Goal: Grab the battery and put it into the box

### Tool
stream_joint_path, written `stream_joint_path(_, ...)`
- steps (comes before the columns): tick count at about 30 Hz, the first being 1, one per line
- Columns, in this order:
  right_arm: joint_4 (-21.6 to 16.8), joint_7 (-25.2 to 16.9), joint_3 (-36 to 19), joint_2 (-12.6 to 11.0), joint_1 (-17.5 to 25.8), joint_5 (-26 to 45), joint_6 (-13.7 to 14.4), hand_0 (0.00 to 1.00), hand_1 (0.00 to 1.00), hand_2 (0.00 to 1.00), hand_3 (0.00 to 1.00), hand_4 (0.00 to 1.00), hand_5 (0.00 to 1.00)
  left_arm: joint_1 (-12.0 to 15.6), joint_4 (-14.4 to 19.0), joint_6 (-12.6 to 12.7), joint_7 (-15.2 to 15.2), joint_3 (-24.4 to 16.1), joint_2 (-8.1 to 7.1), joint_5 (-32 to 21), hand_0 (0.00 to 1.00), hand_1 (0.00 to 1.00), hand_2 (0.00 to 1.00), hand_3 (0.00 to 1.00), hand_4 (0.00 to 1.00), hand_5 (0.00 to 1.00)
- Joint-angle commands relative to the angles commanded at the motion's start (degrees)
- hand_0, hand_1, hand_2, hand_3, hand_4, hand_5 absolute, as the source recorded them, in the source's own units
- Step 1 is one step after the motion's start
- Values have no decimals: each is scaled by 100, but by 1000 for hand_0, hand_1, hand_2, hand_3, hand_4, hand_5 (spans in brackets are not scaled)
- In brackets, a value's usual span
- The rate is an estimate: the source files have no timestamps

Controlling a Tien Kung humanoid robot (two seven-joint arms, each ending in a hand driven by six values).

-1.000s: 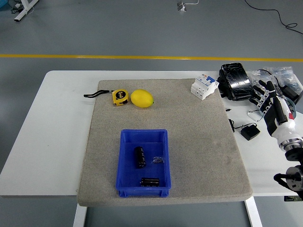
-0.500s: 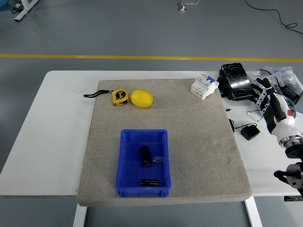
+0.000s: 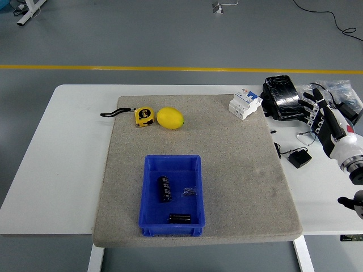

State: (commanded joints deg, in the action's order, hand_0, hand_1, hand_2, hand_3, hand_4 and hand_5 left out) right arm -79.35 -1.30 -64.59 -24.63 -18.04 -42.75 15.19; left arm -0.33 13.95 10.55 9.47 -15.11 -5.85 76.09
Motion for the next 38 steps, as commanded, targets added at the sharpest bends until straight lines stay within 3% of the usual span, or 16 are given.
stream_joint_path(38,-303,-144,-322,-7,54,18,-5,821,802,822,853,998,921,11,-2,19,34,-46,7,92,725,703,744,669,697,676)
